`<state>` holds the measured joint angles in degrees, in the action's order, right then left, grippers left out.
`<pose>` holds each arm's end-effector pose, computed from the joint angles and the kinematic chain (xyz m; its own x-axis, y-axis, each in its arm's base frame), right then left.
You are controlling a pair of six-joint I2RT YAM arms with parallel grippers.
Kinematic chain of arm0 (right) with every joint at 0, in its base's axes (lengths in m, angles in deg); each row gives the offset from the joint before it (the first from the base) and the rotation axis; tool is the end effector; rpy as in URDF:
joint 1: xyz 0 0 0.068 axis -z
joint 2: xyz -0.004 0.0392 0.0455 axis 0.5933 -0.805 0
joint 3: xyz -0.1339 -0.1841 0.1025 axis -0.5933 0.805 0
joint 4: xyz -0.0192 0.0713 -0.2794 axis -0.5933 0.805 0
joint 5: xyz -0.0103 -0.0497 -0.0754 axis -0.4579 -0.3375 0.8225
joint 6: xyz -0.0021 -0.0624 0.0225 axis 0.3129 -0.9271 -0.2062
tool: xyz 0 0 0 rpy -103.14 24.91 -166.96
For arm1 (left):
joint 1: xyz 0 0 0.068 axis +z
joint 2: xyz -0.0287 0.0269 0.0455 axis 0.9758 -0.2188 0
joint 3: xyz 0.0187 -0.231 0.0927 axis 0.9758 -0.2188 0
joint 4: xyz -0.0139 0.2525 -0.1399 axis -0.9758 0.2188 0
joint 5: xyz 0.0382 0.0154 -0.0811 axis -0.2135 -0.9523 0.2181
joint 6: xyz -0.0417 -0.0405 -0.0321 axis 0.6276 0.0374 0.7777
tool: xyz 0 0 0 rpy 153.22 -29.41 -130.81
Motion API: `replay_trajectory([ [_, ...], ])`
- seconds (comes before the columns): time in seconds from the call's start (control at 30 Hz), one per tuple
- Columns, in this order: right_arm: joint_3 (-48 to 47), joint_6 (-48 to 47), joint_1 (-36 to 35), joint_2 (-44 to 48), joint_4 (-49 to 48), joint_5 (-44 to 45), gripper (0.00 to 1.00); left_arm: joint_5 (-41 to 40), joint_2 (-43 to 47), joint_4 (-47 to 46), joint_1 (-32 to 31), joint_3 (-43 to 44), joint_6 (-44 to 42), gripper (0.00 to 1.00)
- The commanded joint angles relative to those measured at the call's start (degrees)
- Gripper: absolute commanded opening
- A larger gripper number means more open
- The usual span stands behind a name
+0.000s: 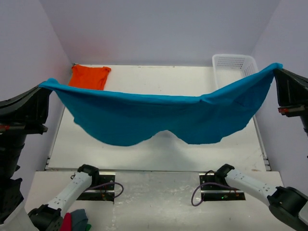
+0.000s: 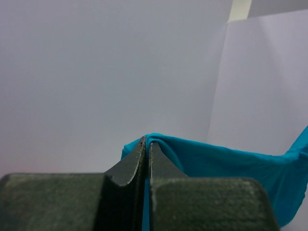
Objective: Fold and stack the t-shirts
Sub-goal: Flatten out the tshirt, then fold the flattened tshirt in 1/3 of the way
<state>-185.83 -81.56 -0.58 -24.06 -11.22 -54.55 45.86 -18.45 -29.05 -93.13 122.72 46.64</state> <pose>0.0367 0.0115 0.6273 0.3628 0.2970 -0.8833 -0.4168 0.8995 0.1313 0.0203 -0.0140 0.6062 0.3680 -0.3797 -0.8488 0.5111 0.8451 -0.1564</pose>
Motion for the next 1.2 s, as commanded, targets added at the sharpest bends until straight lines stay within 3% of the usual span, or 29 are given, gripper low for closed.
replay_trajectory([
  [0.0,-7.3,1.8,-0.3,-4.4,2.6,-6.3,0.0,4.2,-3.7,1.7,0.5,5.4,2.9,0.0],
  [0.13,-10.4,0.9,-0.3,-7.9,2.3,-4.8,0.0,5.6,-5.4,-3.4,0.9,1.1,6.3,0.0],
  [0.33,-4.6,-3.7,0.1,-16.1,1.1,10.9,0.0,-2.1,-15.8,-4.9,0.9,-14.5,10.7,0.0],
  [0.5,8.0,0.7,9.1,-24.2,-3.5,5.2,0.0,-16.2,-25.6,-8.7,0.2,-31.9,14.3,0.0],
  [0.63,10.0,2.7,16.3,-36.9,-4.0,2.7,0.0,-24.4,-34.0,-14.9,0.6,-41.9,15.5,0.0],
  [0.7,10.7,2.6,17.5,-43.6,-5.6,2.0,0.0,-27.1,-36.4,-16.8,0.7,-44.0,17.7,0.0],
  [0.9,9.7,2.5,19.9,-54.4,-6.8,-0.2,0.0,-24.7,-44.3,-23.7,0.9,-49.8,19.2,0.0],
  [1.17,9.5,1.3,21.7,-60.2,-7.5,-2.9,0.0,-30.9,-46.9,-26.7,1.0,-51.7,14.7,0.0],
])
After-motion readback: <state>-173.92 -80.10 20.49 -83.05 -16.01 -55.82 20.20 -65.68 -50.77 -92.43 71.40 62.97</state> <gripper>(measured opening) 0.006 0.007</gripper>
